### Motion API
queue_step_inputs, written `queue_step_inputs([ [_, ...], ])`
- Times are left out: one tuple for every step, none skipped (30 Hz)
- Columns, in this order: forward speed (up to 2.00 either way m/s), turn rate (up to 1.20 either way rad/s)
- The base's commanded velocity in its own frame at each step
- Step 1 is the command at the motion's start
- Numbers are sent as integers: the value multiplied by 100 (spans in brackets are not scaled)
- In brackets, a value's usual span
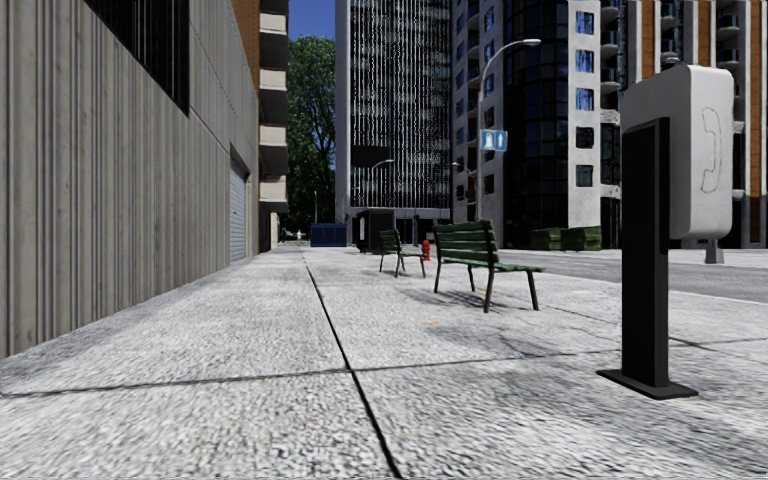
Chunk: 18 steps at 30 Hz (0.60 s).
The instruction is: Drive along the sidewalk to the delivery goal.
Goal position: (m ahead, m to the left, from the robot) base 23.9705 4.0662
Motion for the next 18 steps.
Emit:
queue_step_inputs([
  [200,47],
  [200,53],
  [200,53],
  [200,54],
  [200,54],
  [200,54],
  [200,43],
  [200,11],
  [200,0],
  [200,0],
  [200,0],
  [200,0],
  [200,0],
  [200,0],
  [200,0],
  [200,0],
  [200,0],
  [200,0],
])
